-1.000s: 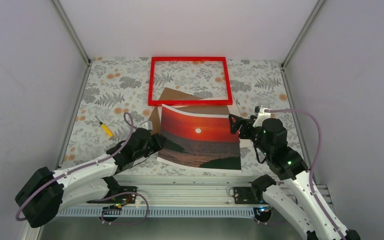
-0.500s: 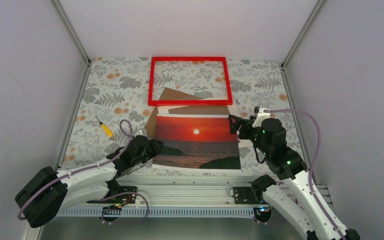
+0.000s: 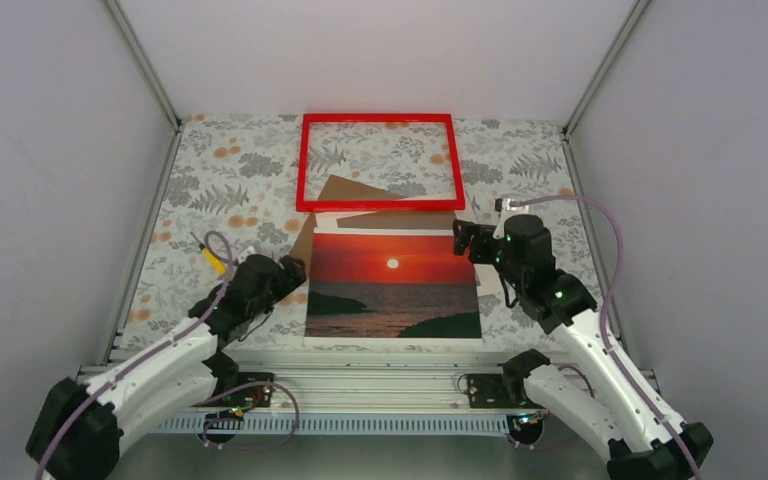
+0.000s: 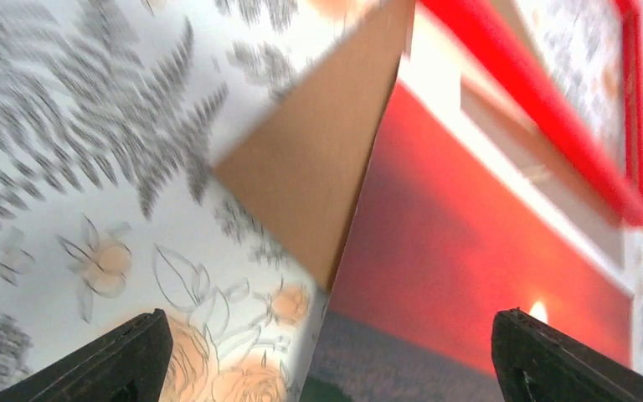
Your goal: Take the photo out of the frame
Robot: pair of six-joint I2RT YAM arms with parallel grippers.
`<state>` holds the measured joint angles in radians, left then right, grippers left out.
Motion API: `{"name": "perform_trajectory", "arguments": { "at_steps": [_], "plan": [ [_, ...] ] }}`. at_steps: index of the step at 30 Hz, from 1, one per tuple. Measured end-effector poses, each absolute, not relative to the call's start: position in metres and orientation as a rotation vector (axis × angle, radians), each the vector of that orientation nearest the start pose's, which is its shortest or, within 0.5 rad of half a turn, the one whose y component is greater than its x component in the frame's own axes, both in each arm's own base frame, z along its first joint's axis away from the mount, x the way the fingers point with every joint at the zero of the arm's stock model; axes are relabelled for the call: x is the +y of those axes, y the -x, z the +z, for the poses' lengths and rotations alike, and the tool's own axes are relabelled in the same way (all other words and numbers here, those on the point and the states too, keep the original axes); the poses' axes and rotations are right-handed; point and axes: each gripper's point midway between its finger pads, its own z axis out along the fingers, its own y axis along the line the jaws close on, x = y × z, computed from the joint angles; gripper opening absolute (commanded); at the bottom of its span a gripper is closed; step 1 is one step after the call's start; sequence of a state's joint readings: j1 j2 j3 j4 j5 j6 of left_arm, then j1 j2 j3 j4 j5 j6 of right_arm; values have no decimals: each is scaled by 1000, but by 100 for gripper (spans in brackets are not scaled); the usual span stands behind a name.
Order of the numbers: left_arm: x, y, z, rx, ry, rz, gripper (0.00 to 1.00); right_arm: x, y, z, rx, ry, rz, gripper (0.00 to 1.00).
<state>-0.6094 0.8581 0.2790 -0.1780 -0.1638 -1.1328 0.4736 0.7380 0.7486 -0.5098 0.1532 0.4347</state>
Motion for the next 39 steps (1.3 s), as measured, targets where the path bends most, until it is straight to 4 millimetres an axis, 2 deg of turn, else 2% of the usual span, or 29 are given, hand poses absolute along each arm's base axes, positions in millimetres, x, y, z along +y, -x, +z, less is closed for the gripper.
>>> {"name": "perform_trajectory", "arguments": {
  "at_steps": [3, 4, 5, 7, 8, 9, 12, 15, 20, 24, 28, 33, 39],
  "plan": [
    [-106, -240, 89, 2232, 726, -641, 100, 97, -274, 237, 2095, -77, 349, 100],
    [-99, -243, 104, 2197, 724, -632, 100, 90, -278, 237, 2094, -102, 328, 100],
    [-93, -244, 119, 2163, 719, -626, 100, 81, -282, 238, 2090, -128, 308, 100],
    [-79, -244, 166, 2055, 696, -615, 100, 64, -286, 242, 2075, -182, 266, 100],
    [-73, -242, 187, 2008, 685, -613, 100, 61, -287, 243, 2073, -187, 260, 100],
    [-66, -239, 213, 1950, 670, -609, 100, 48, -288, 247, 2056, -229, 234, 100],
    [-43, -221, 274, 1807, 635, -579, 100, 30, -282, 259, 2008, -280, 204, 100],
    [-20, -201, 308, 1721, 614, -514, 100, 23, -269, 277, 1939, -296, 202, 100],
    [2, -176, 325, 1666, 557, -425, 100, 13, -236, 320, 1764, -288, 224, 100],
    [10, -164, 333, 1618, 503, -398, 100, 10, -214, 343, 1645, -262, 251, 100],
    [12, -160, 331, 1594, 474, -380, 100, 12, -205, 342, 1604, -234, 268, 100],
    [11, -163, 327, 1607, 455, -356, 100, 14, -208, 329, 1628, -221, 264, 100],
    [10, -164, 327, 1607, 450, -353, 100, 14, -209, 327, 1632, -221, 263, 100]
  ]
}}
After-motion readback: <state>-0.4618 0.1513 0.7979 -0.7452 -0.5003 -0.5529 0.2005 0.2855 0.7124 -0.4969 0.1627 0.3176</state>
